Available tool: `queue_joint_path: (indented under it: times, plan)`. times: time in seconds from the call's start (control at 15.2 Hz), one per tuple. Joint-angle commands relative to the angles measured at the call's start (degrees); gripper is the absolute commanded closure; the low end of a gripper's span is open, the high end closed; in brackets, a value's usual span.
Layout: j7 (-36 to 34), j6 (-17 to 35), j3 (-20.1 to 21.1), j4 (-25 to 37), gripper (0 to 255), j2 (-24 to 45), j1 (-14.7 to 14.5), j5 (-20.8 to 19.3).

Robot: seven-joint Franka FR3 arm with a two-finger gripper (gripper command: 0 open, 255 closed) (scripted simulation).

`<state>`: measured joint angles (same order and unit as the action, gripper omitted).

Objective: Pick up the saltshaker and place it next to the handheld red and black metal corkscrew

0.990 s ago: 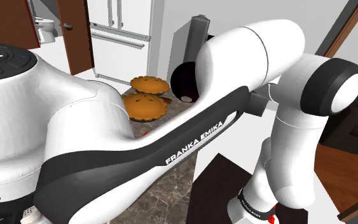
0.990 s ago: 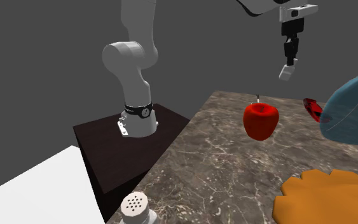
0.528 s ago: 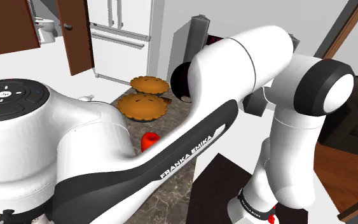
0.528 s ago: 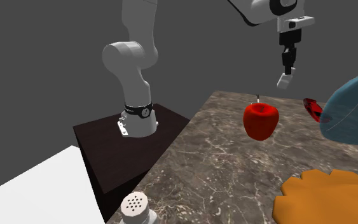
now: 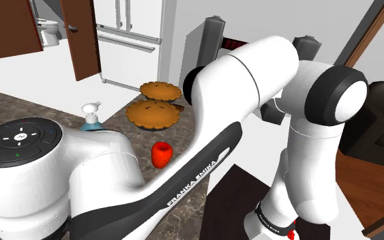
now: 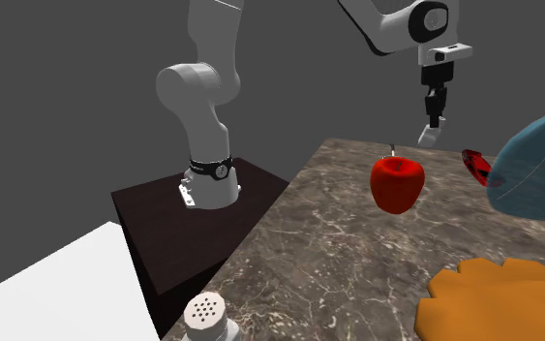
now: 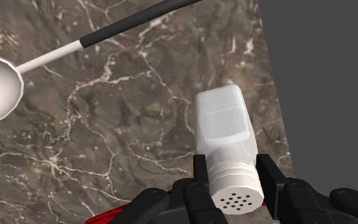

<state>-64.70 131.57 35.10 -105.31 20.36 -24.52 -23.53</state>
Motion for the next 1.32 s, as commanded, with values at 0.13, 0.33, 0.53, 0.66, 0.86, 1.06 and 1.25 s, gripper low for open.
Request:
queue_joint_path:
  times: [0.13,0.33,0.53,0.66,0.86,1.06,1.25]
  plan:
    - [-0.7,1.4,-0.5,-0.7,255,0.9,-0.3,-1.0]
    - [-0.7,1.4,-0.5,-0.7,255,0.9,-0.3,-1.0]
    - [-0.7,1.4,-0.5,-0.7,255,0.9,-0.3,-1.0]
    - [-0.7,1.4,-0.5,-0.7,0,0.9,-0.3,-1.0]
    - [-0.7,1.4,-0.5,-0.7,0,0.9,-0.3,-1.0]
    - [0.7,-1.0,0.7,-0.5,0,-1.8,0.6,1.3]
    - [1.9,-3.2,1.7,0.0,0,-4.2,1.3,3.4]
